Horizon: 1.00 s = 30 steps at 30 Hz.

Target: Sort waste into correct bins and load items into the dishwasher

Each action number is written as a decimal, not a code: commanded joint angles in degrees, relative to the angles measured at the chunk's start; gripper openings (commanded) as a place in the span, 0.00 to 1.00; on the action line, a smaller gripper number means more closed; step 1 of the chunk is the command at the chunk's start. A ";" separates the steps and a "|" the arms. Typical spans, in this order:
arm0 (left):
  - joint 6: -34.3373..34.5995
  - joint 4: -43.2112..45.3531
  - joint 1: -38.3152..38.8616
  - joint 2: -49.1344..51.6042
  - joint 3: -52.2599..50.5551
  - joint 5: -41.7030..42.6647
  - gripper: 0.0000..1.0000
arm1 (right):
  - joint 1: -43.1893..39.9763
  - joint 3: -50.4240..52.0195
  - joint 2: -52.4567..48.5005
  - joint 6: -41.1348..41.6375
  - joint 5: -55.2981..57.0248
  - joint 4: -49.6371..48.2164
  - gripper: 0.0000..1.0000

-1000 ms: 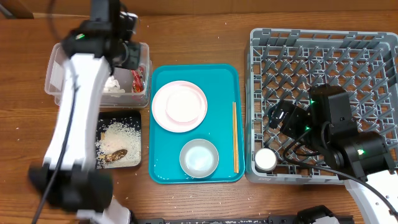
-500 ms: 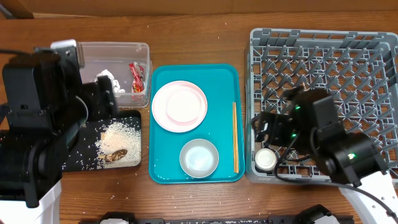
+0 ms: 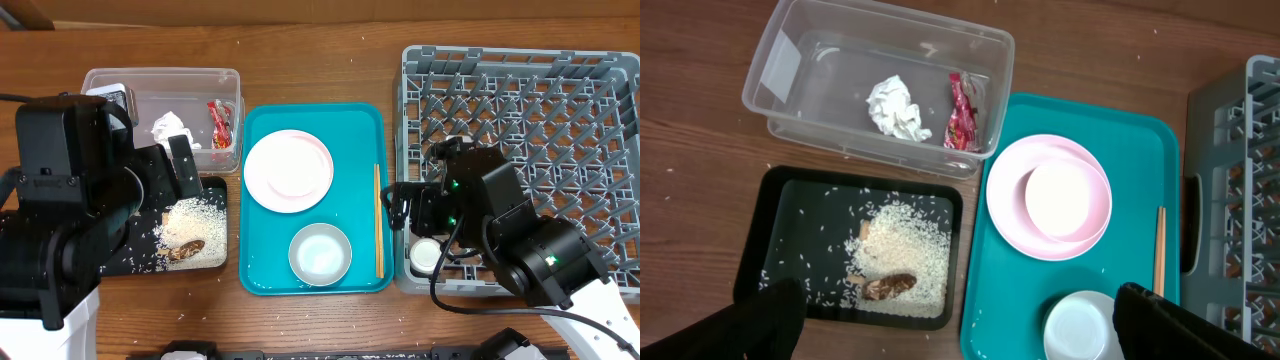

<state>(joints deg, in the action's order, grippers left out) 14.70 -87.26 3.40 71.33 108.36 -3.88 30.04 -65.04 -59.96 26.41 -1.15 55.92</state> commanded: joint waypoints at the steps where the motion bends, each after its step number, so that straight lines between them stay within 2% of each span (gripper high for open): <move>1: 0.74 0.09 0.37 0.28 -0.20 -0.72 1.00 | 0.09 -1.11 1.75 3.96 7.85 -1.53 1.00; 4: 0.74 0.09 0.37 0.28 -0.20 -0.74 1.00 | 0.11 -1.11 2.54 6.03 9.68 -3.28 1.00; 19: 0.74 0.07 0.61 -0.35 -0.22 -0.72 1.00 | 0.11 -0.98 -1.16 5.99 9.70 -2.47 1.00; 30: 0.74 0.11 1.18 -7.32 -2.34 -0.74 1.00 | 0.11 -0.98 -2.75 6.01 9.68 -2.49 1.00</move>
<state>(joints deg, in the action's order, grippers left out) 14.70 -87.24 4.16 67.51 107.33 -3.97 30.04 -65.04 -62.41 31.94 7.86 53.63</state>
